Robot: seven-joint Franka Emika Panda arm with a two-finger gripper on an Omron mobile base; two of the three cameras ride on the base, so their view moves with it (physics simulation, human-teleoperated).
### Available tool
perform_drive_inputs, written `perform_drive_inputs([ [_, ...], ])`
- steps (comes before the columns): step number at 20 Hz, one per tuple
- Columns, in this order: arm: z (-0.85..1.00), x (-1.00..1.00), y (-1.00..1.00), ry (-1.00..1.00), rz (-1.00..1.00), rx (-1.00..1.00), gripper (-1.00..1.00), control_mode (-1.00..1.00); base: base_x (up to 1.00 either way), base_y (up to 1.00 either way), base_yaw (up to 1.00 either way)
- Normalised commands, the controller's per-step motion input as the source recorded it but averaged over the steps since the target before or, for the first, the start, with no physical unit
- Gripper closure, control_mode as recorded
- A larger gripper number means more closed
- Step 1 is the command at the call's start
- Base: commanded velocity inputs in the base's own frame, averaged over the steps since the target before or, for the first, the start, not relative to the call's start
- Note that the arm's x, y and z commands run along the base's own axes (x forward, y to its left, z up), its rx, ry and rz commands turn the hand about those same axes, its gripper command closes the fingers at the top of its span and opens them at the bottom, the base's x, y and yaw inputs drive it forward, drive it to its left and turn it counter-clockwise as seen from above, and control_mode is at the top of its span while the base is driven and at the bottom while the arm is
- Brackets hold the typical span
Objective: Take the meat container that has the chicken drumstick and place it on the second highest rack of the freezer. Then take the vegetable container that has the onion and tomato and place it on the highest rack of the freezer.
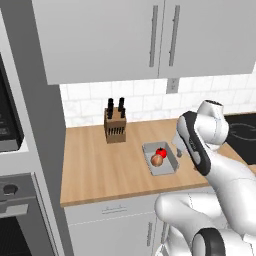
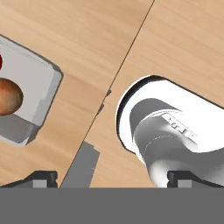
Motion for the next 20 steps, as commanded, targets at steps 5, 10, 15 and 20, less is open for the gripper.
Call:
perform_drive_inputs([
  [5,-0.44,0.02,0.0,0.06,0.02,-0.01,-1.0,-1.0,0.0,0.0,0.0],
  [10,-0.29,0.07,0.0,0.04,0.01,-0.07,-1.0,-1.0,0.0,0.0,0.0],
  [15,-0.11,0.55,0.0,0.03,0.0,-0.05,-1.0,-1.0,0.0,0.0,0.0],
  [20,-0.2,0.46,0.0,0.02,0.0,-0.01,-1.0,-1.0,0.0,0.0,0.0],
])
